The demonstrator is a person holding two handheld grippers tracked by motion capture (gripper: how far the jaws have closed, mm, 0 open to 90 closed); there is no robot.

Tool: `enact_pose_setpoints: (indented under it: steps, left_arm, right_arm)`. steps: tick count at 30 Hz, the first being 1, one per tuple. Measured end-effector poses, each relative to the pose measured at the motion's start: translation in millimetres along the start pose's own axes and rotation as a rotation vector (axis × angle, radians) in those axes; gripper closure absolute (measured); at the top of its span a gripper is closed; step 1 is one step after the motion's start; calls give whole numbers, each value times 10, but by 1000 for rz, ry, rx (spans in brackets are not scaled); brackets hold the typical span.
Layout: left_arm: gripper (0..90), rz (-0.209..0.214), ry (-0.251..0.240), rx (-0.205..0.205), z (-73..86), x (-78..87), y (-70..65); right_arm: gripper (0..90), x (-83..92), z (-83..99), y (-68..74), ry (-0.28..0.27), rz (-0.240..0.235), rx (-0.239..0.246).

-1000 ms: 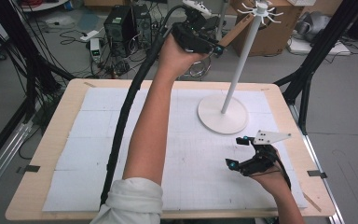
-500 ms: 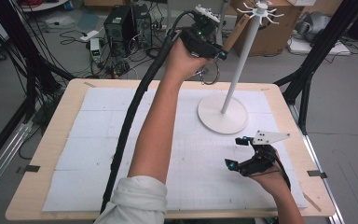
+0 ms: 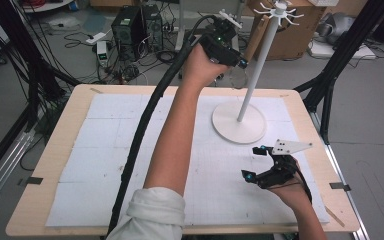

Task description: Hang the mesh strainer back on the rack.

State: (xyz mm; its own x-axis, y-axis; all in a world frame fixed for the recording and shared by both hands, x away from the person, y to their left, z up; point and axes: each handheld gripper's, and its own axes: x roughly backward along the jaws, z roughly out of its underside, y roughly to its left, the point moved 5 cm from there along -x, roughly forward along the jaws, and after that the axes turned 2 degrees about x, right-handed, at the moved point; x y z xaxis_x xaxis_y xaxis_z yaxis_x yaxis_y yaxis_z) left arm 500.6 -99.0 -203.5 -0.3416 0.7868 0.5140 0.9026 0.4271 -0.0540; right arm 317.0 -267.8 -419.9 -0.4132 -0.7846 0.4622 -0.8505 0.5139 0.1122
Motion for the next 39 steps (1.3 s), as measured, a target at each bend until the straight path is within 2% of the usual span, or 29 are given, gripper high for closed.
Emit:
enact_pose_setpoints:
  steps: [5, 8, 10, 16, 19, 24, 33, 36, 37, 38, 39]
  left_arm:
    - [531, -1, 8, 22, 154, 59, 46]
    - [526, 9, -3, 28, 240, 130, 67]
    - [520, 1, -5, 31, 299, 177, 85]
    - [444, -1, -12, 41, 444, 314, 107]
    - [428, 2, -6, 38, 504, 381, 109]
    - [328, 1, -4, 43, 592, 464, 91]
    - [265, 36, 9, 42, 707, 592, 23]
    - [229, 29, -7, 42, 729, 649, -5]
    - [201, 24, -38, 42, 737, 676, -12]
    - [185, 38, -70, 55, 750, 702, -26]
    - [184, 54, -81, 61, 769, 721, -40]
  right_arm:
    - [6, -12, 0, 25, 9, -4, 6]
    - [6, -14, 3, 15, 9, 1, 7]
    - [6, -13, 1, 14, 7, 2, 5]
    - [6, -32, 5, 23, 16, 3, 8]
    - [6, -36, 4, 24, 18, 2, 6]
    - [6, -43, 4, 21, 18, 4, 9]
    - [6, -76, 3, 32, 29, 3, 12]
    - [6, -89, 3, 37, 34, 1, 14]
    - [6, -91, 4, 38, 37, 1, 16]
    - [6, -94, 5, 36, 38, 3, 16]
    - [6, -96, 5, 34, 37, 3, 16]
